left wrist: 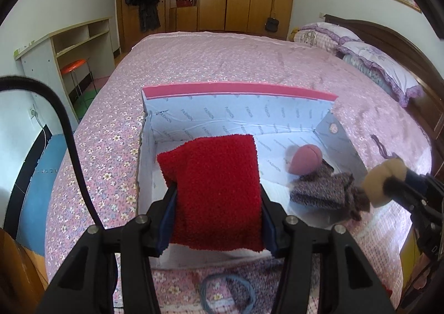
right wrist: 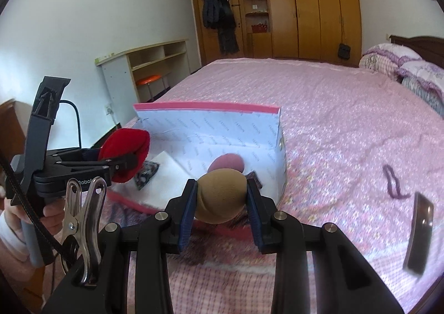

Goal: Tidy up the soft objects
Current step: 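Carry the red cloth with the left gripper while the right gripper carries the beige sponge to the shoebox, then lower the red cloth into the box and open the left gripper while the right gripper holds the sponge above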

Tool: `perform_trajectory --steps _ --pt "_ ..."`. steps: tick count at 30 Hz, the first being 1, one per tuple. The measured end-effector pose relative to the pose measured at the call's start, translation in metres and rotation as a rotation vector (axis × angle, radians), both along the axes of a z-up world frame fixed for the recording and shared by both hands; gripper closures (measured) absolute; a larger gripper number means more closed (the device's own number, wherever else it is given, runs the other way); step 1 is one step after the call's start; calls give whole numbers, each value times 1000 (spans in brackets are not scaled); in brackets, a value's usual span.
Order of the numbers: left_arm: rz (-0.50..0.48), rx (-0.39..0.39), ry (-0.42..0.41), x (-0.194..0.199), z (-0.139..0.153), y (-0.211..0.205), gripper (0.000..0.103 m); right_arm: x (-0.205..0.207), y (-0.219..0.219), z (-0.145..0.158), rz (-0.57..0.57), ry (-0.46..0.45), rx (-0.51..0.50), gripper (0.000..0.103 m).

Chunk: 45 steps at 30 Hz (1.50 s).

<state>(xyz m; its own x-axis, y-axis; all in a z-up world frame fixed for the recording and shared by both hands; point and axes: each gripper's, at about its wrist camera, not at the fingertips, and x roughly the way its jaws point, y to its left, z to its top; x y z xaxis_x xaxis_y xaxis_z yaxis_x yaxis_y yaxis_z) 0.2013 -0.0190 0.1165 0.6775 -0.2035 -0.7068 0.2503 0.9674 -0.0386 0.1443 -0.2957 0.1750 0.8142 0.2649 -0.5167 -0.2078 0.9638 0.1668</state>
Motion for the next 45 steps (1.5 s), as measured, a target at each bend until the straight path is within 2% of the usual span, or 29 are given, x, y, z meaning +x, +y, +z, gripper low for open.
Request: perform_trajectory --steps 7,14,26,45 --pt "14 7 6 19 -6 -4 49 16 1 -4 -46 -9 -61 68" --pt "25 26 -12 40 -9 -13 49 31 -2 -20 -82 18 -73 68" --pt "63 81 -24 66 -18 -16 48 46 -2 -40 -79 63 -74 68" --pt "91 103 43 93 -31 -22 39 50 -1 -53 -79 56 -73 67"
